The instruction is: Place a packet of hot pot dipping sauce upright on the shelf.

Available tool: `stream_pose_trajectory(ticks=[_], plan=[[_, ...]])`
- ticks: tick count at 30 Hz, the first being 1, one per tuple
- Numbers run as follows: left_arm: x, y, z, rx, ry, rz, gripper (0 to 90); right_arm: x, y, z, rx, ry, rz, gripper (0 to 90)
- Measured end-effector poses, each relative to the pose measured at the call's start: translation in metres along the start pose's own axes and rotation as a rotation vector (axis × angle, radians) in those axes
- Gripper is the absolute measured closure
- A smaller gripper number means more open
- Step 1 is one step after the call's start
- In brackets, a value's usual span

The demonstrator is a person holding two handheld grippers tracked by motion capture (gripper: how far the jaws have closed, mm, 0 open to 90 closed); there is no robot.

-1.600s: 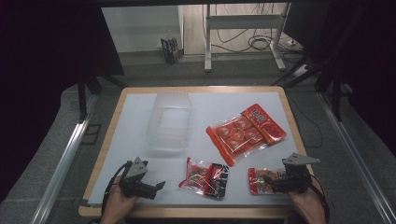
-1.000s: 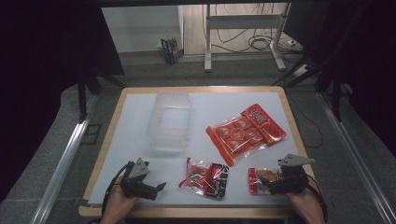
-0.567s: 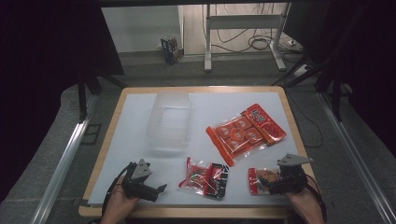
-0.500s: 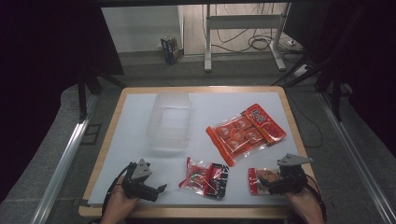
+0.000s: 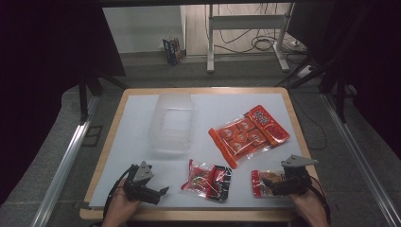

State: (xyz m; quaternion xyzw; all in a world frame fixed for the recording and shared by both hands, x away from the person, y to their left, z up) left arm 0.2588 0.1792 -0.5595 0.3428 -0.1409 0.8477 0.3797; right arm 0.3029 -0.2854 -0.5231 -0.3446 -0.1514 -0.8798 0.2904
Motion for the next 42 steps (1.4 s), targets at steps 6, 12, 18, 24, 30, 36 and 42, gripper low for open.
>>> stream_pose_trajectory(ticks=[6, 12, 18, 24, 30, 36, 42], plan=[[-0.001, 0.000, 0.000, -0.001, 0.000, -0.002, 0.4, -0.002, 0.001, 0.004, -0.019, 0.015, -0.010, 0.2], [-0.001, 0.001, 0.000, -0.003, -0.007, -0.003, 0.4, -0.005, 0.005, 0.008, -0.029, 0.007, -0.019, 0.4], [-0.002, 0.001, 0.000, -0.004, -0.011, -0.002, 0.4, -0.009, 0.010, 0.009, -0.026, 0.000, -0.020, 0.5], [-0.002, 0.001, -0.001, -0.003, -0.015, -0.002, 0.4, -0.011, 0.017, 0.011, -0.033, 0.005, -0.035, 0.9], [-0.003, 0.001, -0.001, -0.006, -0.021, -0.006, 0.4, -0.013, 0.030, 0.015, -0.049, 0.025, -0.073, 2.9], [-0.003, 0.001, -0.001, -0.005, -0.022, -0.006, 0.4, -0.017, 0.043, 0.016, -0.062, 0.024, -0.097, 3.5], [-0.004, 0.001, -0.001, -0.003, -0.023, -0.005, 0.4, -0.022, 0.052, 0.018, -0.084, 0.023, -0.104, 3.6]])
Point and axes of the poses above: each handheld gripper's, and its own axes: x roughly backward along the jaws, z roughly out of its top, y roughly to its right, the point moved 3 cm from there along -x, roughly forward along the jaws, and after that the axes turned 4 degrees about -z, right-handed, at the moved point
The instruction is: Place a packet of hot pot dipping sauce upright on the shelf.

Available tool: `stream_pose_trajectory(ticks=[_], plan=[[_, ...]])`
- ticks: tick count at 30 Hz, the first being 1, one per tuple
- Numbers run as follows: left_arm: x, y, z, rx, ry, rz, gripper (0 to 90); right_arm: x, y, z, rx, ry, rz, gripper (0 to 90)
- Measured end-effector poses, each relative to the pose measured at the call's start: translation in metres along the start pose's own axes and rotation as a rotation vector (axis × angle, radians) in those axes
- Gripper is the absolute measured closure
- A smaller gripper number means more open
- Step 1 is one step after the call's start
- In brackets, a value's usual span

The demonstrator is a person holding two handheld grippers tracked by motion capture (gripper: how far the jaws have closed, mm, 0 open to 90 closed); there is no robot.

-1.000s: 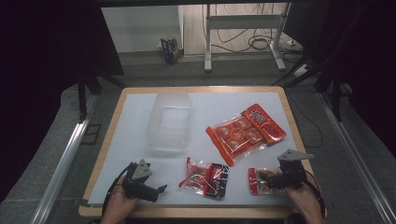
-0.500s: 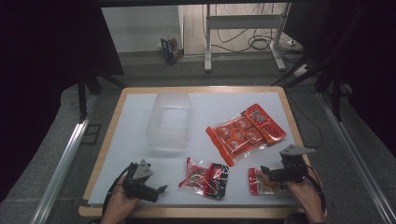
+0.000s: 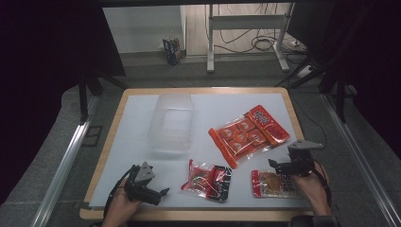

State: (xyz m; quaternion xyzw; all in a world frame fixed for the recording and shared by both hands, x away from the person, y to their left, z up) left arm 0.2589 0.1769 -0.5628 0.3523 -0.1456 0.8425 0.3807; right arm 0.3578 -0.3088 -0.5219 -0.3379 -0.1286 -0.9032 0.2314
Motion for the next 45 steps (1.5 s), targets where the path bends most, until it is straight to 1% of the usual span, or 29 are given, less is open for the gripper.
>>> stream_pose_trajectory(ticks=[4, 9, 11, 15, 17, 22, 25, 27, 32, 38, 45], plan=[[0.000, 0.000, 0.000, -0.002, -0.002, 0.001, 0.4, -0.004, 0.005, 0.001, -0.005, -0.011, -0.003, 3.3], [-0.001, 0.000, 0.000, -0.006, -0.010, -0.002, 0.4, -0.008, 0.011, 0.002, -0.025, -0.009, 0.020, 2.2], [-0.002, 0.001, -0.001, -0.008, -0.013, -0.003, 0.4, -0.010, 0.012, 0.002, -0.031, -0.013, 0.021, 2.1], [-0.002, 0.001, -0.001, -0.009, -0.016, -0.003, 0.4, -0.013, 0.016, 0.002, -0.025, -0.027, 0.024, 1.7], [-0.002, 0.001, -0.001, -0.014, -0.021, -0.004, 0.4, -0.017, 0.020, 0.003, -0.034, -0.036, 0.031, 1.7], [-0.002, 0.001, -0.001, -0.014, -0.025, -0.005, 0.4, -0.023, 0.026, 0.005, -0.046, -0.040, 0.041, 2.1], [-0.003, 0.001, -0.001, -0.015, -0.024, -0.004, 0.4, -0.026, 0.028, 0.006, -0.053, -0.049, 0.046, 2.1], [-0.003, 0.001, -0.001, -0.016, -0.026, -0.004, 0.4, -0.032, 0.031, 0.006, -0.059, -0.069, 0.055, 2.1], [-0.004, 0.002, -0.001, -0.019, -0.031, -0.006, 0.4, -0.039, 0.036, 0.007, -0.065, -0.093, 0.063, 2.1], [-0.004, 0.002, -0.001, -0.024, -0.037, -0.007, 0.4, -0.045, 0.041, 0.009, -0.079, -0.095, 0.067, 1.9], [-0.005, 0.002, -0.002, -0.027, -0.043, -0.007, 0.4, -0.051, 0.047, 0.014, -0.080, -0.089, 0.072, 1.7]])
Point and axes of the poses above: each handheld gripper's, and its own axes: x roughly backward along the jaws, z roughly out of its top, y roughly to its right, the point moved 3 cm from there along -x, roughly forward along the jaws, and after that the axes turned 4 degrees about -z, right-handed, at the moved point
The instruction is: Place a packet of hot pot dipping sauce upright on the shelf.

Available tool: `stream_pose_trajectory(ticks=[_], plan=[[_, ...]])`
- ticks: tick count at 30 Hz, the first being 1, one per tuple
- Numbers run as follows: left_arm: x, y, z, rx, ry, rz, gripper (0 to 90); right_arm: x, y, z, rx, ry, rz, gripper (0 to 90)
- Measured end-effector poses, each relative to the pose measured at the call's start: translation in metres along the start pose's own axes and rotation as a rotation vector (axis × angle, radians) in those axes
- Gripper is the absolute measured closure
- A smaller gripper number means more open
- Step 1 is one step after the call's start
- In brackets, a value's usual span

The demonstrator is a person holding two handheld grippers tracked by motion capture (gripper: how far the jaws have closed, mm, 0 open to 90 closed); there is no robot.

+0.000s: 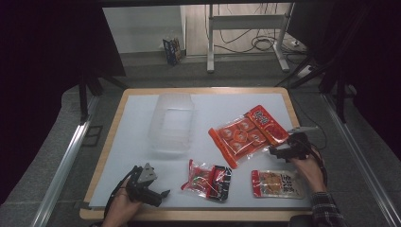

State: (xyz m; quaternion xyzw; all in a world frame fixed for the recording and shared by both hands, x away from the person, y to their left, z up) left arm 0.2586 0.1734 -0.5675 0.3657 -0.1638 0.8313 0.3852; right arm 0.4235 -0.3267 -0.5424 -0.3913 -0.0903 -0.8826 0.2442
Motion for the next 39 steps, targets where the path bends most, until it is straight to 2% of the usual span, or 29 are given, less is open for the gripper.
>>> stream_pose_trajectory(ticks=[7, 12, 16, 17, 19, 22, 26, 30, 31, 39], plan=[[-0.001, 0.000, 0.000, 0.002, -0.003, 0.002, 0.4, -0.004, 0.002, 0.007, 0.009, -0.001, 0.019, 1.7], [-0.001, -0.001, 0.000, 0.003, -0.005, 0.005, 0.4, -0.002, -0.001, 0.016, 0.020, 0.024, 0.023, 2.7], [-0.001, -0.001, -0.001, 0.004, -0.007, 0.005, 0.4, 0.000, -0.004, 0.023, 0.015, 0.040, 0.032, 3.0], [-0.001, -0.001, -0.001, 0.005, -0.008, 0.006, 0.4, 0.000, -0.003, 0.027, 0.001, 0.052, 0.038, 3.4], [-0.001, -0.001, -0.001, 0.004, -0.010, 0.007, 0.4, -0.001, -0.003, 0.031, -0.012, 0.049, 0.039, 3.8], [-0.001, -0.001, -0.001, 0.005, -0.011, 0.006, 0.4, -0.001, -0.003, 0.034, -0.005, 0.043, 0.040, 7.1], [-0.001, -0.001, -0.001, 0.006, -0.011, 0.006, 0.4, -0.002, 0.000, 0.042, -0.011, 0.028, 0.037, 23.4], [-0.002, -0.001, -0.001, 0.008, -0.011, 0.006, 0.4, -0.003, 0.002, 0.048, -0.016, 0.016, 0.048, 31.4], [-0.002, -0.001, -0.001, 0.008, -0.012, 0.006, 0.4, -0.004, 0.002, 0.052, -0.014, 0.006, 0.053, 35.9], [-0.002, -0.001, -0.001, 0.007, -0.013, 0.006, 0.4, -0.010, 0.005, 0.063, 0.002, -0.029, 0.069, 45.5]])
Point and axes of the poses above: each handheld gripper's, and its own axes: x roughly backward along the jaws, z roughly out of its top, y roughly to its right, the point moved 3 cm from there along -x, roughly forward along the jaws, and after that the axes turned 4 degrees about -z, right-handed, at the moved point
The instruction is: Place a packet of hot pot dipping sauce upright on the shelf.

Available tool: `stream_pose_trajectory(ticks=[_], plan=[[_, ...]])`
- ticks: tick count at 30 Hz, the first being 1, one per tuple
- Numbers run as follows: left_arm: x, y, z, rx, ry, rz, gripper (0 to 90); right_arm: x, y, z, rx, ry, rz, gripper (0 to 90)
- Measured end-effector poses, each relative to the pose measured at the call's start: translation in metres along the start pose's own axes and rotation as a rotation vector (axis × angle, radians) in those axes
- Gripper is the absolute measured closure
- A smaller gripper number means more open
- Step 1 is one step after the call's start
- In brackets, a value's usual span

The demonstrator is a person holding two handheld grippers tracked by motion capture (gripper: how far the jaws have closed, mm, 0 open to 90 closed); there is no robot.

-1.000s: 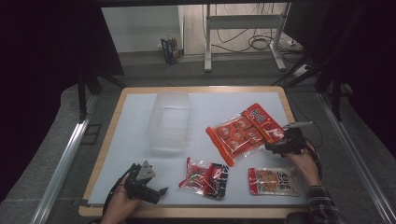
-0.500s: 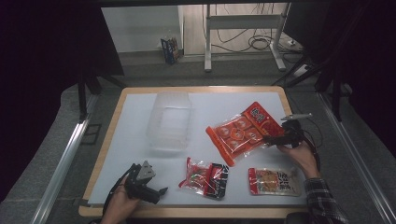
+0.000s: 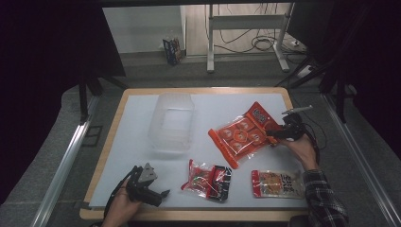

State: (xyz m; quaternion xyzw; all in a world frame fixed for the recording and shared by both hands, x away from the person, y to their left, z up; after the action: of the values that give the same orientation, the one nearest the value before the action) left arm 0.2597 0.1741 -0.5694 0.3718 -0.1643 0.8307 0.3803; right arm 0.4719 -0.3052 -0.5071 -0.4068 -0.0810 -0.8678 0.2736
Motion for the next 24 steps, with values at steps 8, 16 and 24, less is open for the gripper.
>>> stream_pose_trajectory(ticks=[8, 16, 24], plan=[[0.000, 0.000, 0.000, 0.000, 0.000, -0.001, 0.4, -0.011, -0.004, 0.006, 0.035, -0.048, 0.031, 55.5], [0.000, 0.000, 0.000, -0.001, 0.000, -0.001, 0.4, -0.027, 0.000, 0.021, 0.053, -0.080, -0.003, 54.2], [0.000, 0.000, 0.000, -0.002, 0.000, -0.001, 0.5, -0.046, 0.005, 0.030, 0.028, -0.095, 0.020, 79.1]])
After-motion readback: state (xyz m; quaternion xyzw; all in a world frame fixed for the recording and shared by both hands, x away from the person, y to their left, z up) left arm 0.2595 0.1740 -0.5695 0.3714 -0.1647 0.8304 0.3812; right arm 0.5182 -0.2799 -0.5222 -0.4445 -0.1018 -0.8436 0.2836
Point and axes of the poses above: each handheld gripper's, and its own axes: x roughly backward along the jaws, z roughly out of its top, y roughly to its right, the point moved 3 cm from there along -x, roughly forward along the jaws, and after that the axes turned 4 degrees about -z, right-handed, at the moved point
